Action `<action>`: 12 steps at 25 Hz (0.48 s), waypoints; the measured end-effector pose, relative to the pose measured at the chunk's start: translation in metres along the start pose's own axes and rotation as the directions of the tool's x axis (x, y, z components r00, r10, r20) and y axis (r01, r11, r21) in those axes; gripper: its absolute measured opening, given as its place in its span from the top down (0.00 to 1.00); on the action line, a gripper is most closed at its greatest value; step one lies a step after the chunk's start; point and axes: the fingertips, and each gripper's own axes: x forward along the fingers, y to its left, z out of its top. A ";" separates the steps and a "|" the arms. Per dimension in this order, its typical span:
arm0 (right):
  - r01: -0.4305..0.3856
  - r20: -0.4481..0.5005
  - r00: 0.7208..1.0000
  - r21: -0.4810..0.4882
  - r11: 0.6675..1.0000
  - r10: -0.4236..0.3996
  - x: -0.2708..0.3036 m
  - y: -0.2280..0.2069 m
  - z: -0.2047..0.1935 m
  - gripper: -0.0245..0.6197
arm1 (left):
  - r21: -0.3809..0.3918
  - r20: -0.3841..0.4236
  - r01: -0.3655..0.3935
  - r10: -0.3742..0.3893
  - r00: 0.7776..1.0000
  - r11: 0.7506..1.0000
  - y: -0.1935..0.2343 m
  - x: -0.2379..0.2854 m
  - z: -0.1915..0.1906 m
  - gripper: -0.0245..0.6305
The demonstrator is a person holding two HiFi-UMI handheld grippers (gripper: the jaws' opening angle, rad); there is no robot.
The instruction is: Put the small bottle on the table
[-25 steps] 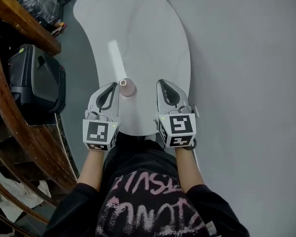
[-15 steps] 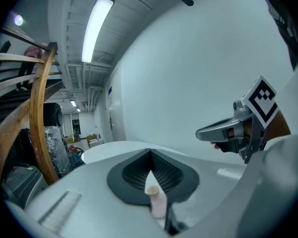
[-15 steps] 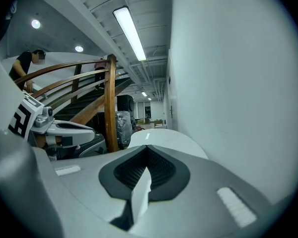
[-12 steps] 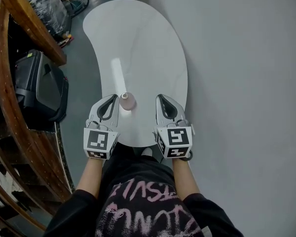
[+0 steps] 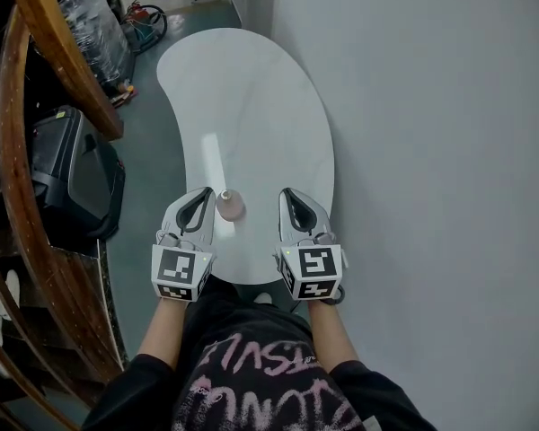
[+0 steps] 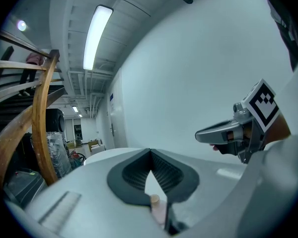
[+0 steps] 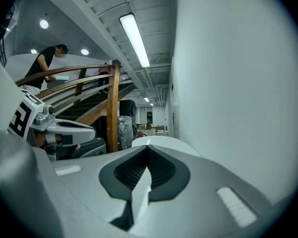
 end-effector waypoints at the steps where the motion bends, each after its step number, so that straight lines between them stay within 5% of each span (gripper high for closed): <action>1: -0.002 0.005 1.000 -0.003 1.000 0.002 -0.001 0.001 0.003 0.94 | 0.001 0.001 -0.001 0.001 1.000 1.000 -0.001 -0.001 0.002 0.96; 12: -0.036 0.032 0.999 -0.035 0.999 0.037 -0.001 0.014 0.016 0.95 | -0.030 0.024 -0.044 0.045 0.999 0.999 0.015 -0.010 0.012 0.96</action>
